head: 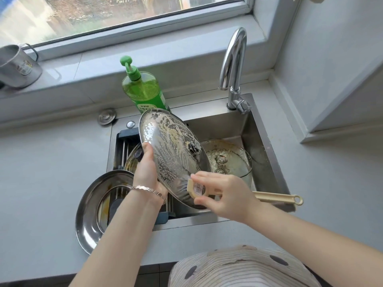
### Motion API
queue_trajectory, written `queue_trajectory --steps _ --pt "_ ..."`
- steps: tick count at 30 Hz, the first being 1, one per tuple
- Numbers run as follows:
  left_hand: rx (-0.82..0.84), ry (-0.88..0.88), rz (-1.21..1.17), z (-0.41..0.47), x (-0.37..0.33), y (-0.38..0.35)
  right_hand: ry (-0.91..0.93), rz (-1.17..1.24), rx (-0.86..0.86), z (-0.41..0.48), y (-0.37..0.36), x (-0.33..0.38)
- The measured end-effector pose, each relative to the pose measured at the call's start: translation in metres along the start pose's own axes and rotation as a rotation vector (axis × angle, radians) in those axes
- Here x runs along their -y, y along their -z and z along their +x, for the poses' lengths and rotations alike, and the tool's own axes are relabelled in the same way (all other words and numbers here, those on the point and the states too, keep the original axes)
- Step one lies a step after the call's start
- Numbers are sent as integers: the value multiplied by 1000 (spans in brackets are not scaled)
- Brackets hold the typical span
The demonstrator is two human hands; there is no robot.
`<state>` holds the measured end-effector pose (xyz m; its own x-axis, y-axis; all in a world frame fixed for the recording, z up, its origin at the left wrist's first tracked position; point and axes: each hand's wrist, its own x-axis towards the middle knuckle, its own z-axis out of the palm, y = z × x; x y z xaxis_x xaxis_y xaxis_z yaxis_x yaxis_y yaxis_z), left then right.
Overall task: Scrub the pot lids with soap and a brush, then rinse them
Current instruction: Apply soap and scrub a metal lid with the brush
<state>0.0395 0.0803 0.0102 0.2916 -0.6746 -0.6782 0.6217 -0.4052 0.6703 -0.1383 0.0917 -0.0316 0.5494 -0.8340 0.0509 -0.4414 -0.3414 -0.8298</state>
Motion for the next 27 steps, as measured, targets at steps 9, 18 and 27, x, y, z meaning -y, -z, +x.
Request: queue_trajectory --steps 9,18,27 --pt "-85 -5 97 0 0 -1 7 42 25 1 -9 5" --pt "-106 45 248 -16 9 -10 55 62 -62 33 6 22" --pt "-144 145 142 -21 17 -10 -89 197 -97 43 12 9"
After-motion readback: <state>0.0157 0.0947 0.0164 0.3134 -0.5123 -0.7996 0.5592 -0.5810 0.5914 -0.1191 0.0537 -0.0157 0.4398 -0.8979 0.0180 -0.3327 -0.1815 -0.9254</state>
